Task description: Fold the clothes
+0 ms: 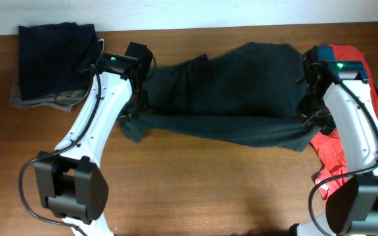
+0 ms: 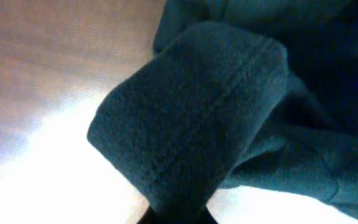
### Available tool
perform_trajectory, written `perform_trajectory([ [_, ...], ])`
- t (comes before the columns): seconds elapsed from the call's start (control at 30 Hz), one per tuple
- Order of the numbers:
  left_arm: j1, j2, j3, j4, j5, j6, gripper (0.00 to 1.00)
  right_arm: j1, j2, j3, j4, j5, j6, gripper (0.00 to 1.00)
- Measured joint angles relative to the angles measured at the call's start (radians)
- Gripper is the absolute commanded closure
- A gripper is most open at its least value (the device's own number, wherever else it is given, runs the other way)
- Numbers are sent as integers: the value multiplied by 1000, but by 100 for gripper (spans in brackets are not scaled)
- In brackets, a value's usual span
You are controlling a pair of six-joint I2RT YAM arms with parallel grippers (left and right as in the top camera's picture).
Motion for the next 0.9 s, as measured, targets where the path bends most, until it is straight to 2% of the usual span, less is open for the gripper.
perform_trajectory([
  [0.1, 0, 36, 0, 38, 0, 14, 99, 0, 25, 0, 51, -4, -5, 91],
  [0.17, 0, 62, 0, 61, 0, 20, 97, 0, 46, 0, 76, -10, -10, 77],
  [0.2, 0, 81, 0, 74, 0, 22, 92, 0, 55, 0, 82, -13, -11, 65],
  [0.3, 0, 126, 0, 99, 0, 29, 70, -1, 87, 0, 96, -19, -14, 41],
  [0.33, 0, 137, 0, 111, 1, 33, 61, -1, 100, 0, 103, -21, -17, 40],
  [0.4, 0, 149, -1, 139, 0, 58, 8, -1, 122, 0, 124, -18, -21, 36],
  [0.43, 0, 151, -1, 157, 0, 69, 1, -1, 132, 0, 134, -17, -19, 29],
  [0.47, 0, 151, -1, 171, 0, 79, 1, -1, 140, 0, 142, -15, -18, 16],
  [0.57, 0, 151, 1, 186, 0, 113, 1, -1, 148, 0, 160, -11, -27, 2],
  [0.8, 0, 152, 143, 172, -36, 148, 1, -2, 148, 92, 161, -3, -118, 1],
  [0.9, 0, 152, 225, 242, -40, 173, 1, -3, 148, 167, 235, -27, -193, 1],
])
